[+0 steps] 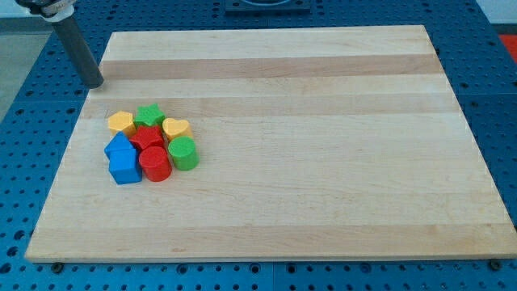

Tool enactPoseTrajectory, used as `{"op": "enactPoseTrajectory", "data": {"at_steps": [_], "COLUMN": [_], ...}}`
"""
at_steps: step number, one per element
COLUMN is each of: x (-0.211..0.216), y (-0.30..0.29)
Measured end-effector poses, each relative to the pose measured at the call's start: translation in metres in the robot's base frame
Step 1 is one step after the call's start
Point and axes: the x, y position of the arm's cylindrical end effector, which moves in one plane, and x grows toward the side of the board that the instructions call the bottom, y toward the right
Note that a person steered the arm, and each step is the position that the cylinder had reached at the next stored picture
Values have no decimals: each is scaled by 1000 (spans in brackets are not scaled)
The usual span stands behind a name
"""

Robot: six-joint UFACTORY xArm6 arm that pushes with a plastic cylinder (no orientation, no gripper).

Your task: Move the yellow hexagon towards the top left corner

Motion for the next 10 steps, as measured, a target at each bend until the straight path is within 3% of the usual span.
{"op": "enactPoseTrajectory", "data": {"at_steps": [1, 2, 3, 5, 6, 7, 8, 10], "x": [73, 73, 122, 136, 124, 31, -14, -10], "y": [24, 24, 26, 42, 81, 65, 62, 62]}}
